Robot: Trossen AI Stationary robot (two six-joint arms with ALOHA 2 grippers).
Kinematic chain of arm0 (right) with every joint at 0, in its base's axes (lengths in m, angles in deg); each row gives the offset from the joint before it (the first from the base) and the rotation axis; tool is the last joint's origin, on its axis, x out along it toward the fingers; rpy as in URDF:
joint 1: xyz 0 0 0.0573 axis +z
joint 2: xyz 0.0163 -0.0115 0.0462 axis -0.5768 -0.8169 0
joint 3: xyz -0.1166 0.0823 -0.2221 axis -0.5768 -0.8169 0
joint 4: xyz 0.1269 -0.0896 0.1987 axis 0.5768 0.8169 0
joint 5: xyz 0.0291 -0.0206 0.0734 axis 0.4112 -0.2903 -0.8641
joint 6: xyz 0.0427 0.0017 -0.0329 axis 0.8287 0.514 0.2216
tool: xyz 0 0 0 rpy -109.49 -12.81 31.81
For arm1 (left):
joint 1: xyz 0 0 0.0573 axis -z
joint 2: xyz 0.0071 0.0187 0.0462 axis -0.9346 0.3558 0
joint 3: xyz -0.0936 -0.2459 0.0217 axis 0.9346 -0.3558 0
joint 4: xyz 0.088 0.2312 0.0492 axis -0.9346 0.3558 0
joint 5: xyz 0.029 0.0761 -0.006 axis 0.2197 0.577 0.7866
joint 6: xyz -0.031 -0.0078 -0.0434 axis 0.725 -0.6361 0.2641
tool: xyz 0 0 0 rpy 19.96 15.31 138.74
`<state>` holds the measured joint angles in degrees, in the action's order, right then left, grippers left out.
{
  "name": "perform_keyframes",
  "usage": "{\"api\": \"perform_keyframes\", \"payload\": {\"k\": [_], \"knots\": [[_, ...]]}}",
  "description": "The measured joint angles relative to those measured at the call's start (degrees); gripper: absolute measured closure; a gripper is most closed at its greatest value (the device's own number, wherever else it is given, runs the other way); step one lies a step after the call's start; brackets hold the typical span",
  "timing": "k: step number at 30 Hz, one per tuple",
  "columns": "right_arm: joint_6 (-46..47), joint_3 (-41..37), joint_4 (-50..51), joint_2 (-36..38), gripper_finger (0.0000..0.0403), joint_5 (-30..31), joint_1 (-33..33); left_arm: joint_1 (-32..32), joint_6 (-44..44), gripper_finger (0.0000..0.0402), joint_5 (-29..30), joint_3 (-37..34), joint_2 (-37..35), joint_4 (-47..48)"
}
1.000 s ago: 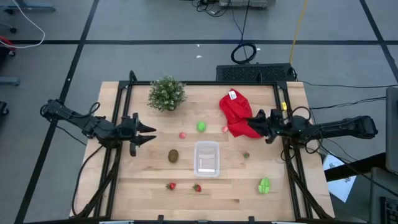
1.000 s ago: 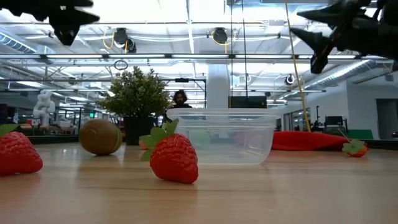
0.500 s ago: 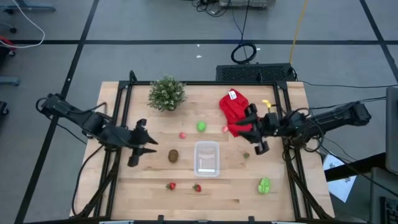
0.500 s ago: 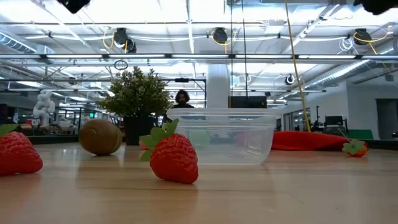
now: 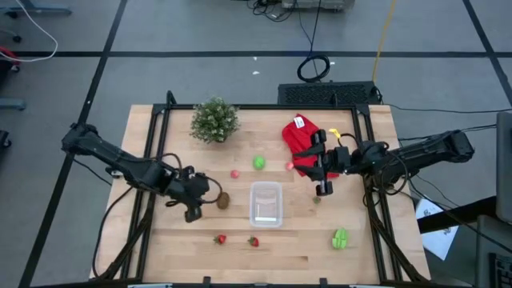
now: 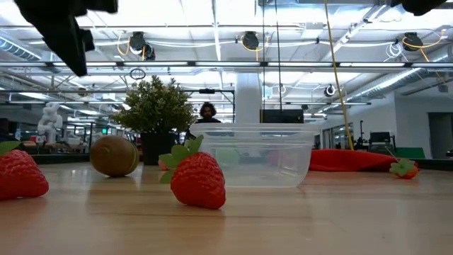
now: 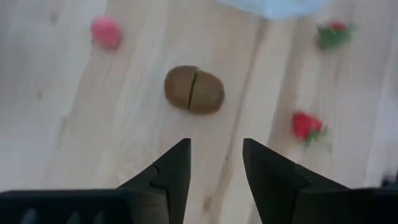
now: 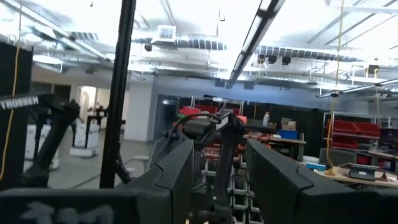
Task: Pick and placing Produce into tupperware
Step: Put the brown kiwi into the transparent bin
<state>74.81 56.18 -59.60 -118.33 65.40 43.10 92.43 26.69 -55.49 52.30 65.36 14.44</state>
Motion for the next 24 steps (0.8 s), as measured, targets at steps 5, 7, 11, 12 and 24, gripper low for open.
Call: {"api": "perform_keyframes", "payload": {"k": [5,7,11,12,24], "knots": [[1.2,0.0,0.0,0.0,0.0264,-0.1,0.0,-2.9,11.5,0.0252,-0.5,0.0,2.7,-0.8],[4.5,0.0,0.4,0.0,0.0264,-0.2,0.0,-3.8,14.0,0.0252,-0.8,0.0,3.5,-0.8],[7.7,0.0,1.2,0.0,0.0264,-0.2,0.0,-5.7,17.0,0.0252,-1.7,0.0,4.5,-2.8],[7.8,0.0,1.5,0.0,0.0264,-0.2,0.0,-6.3,17.2,0.0252,-2.1,0.0,4.7,-3.7],[7.5,0.1,3.9,0.0,0.0247,-0.3,3.4,-9.4,27.1,0.0247,-6.1,0.0,4.7,-3.5]]}}
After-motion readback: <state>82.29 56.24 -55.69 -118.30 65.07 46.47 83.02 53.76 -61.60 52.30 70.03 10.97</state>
